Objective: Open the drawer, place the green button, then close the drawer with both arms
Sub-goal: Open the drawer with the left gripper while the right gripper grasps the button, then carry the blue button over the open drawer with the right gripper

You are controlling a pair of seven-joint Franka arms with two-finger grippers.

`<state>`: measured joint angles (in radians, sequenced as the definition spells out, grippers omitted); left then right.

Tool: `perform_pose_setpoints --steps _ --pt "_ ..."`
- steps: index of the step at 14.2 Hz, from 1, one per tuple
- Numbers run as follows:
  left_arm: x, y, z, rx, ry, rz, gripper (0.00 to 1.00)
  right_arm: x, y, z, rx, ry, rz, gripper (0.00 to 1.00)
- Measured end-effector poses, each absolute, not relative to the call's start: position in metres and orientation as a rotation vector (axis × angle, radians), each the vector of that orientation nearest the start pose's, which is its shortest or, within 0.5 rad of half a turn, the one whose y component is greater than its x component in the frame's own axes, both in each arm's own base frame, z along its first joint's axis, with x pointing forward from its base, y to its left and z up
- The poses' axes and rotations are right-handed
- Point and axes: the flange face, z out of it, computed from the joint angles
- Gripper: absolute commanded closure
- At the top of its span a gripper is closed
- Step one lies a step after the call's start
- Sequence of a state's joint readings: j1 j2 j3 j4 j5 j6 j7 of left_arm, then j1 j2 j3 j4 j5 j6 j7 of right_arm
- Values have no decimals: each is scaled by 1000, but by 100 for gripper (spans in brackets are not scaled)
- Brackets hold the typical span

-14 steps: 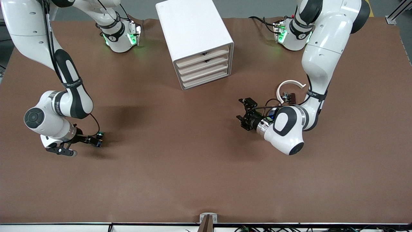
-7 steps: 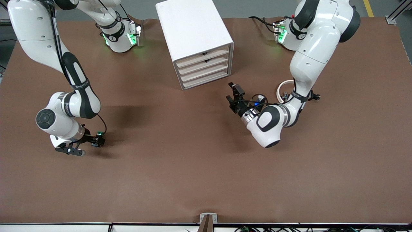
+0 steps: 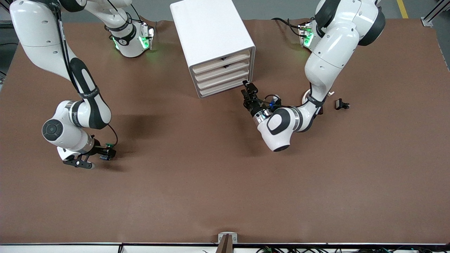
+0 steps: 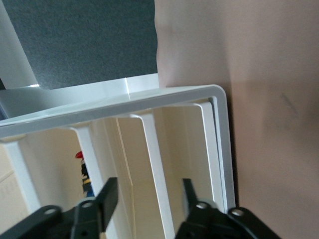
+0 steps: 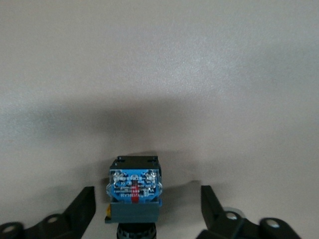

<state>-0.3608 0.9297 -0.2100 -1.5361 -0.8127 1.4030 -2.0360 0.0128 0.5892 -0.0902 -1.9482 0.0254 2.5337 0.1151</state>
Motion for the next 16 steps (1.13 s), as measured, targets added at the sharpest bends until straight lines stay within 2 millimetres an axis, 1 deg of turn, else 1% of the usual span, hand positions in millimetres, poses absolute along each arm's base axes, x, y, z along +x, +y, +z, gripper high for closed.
perform_pose_setpoints --steps 1,4,6,7,8,9,10,11,13,16 --pt "453 -389 122 -1244 -1571 1460 53 616 -47 175 -3162 315 2 100" --pt "428 -402 112 -1236 -1525 1431 53 616 -45 175 -3155 357 8 100" --pt "416 -408 107 -1234 -1504 1416 53 617 -42 175 -3154 370 10 100" --pt "411 -411 105 -1234 -1495 1410 57 617 -42 175 -3153 376 9 100" --pt "406 -414 104 -1234 -1486 1403 65 617 -40 175 -3152 389 15 100" --pt "401 -416 102 -1234 -1478 1397 75 616 -38 176 -3151 402 39 100" --pt "399 -418 102 -1235 -1473 1393 81 617 -36 178 -3149 417 77 100" --pt "398 -418 102 -1235 -1471 1392 83 619 -33 182 -3147 436 116 100" --pt "398 -418 102 -1233 -1471 1394 87 628 -23 197 -3140 489 150 100" --pt "399 -416 102 -1229 -1473 1396 86 636 6 222 -3126 573 125 100"
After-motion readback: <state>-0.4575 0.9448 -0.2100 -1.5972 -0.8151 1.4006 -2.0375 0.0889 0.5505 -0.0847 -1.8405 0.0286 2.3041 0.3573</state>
